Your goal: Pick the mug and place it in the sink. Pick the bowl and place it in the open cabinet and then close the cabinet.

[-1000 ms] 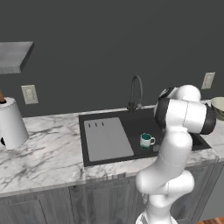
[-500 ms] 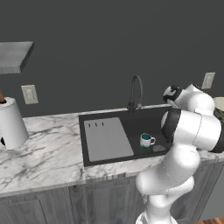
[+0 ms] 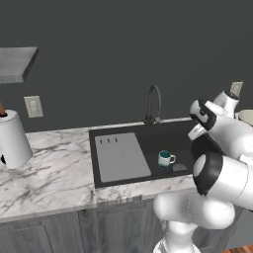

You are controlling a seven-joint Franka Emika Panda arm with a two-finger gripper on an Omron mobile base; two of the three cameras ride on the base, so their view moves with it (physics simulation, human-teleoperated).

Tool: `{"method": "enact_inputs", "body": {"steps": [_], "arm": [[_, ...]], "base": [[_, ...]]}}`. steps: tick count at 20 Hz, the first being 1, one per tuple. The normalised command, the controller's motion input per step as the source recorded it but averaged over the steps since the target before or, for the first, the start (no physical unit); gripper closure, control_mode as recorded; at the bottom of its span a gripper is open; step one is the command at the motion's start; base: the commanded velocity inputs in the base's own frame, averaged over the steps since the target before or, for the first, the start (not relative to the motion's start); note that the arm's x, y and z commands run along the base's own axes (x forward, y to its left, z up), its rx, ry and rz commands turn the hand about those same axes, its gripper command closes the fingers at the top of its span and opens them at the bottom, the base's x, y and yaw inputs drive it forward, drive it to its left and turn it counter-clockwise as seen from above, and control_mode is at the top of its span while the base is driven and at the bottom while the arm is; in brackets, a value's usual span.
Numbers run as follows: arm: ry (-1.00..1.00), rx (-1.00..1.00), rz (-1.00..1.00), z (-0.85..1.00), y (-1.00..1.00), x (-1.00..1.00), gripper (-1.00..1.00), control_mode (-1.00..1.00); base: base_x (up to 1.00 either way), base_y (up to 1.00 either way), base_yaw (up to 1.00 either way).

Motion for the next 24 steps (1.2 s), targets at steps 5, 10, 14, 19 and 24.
{"method": "enact_inputs", "body": {"steps": [5, 10, 14, 19, 24], "arm": [[-0.02, -0.01, -0.15, 0.22, 0.19, -0.35, -1.00, -1.00], [-0.03, -0.03, -0.02, 0.16, 0.11, -0.19, -1.00, -1.00], [-0.03, -0.05, -0.01, 0.30, 0.02, -0.16, -1.00, -1.00], [0.00, -0.01, -0.04, 0.32, 0.00, -0.11, -1.00, -1.00], [0.02, 0.00, -0.08, 0.20, 0.04, -0.15, -1.00, -1.00]], "base": [[0.00, 0.00, 0.00], [0.00, 0.00, 0.00], [0.00, 0.00, 0.00], [0.00, 0.00, 0.00], [0.00, 0.00, 0.00]]}}
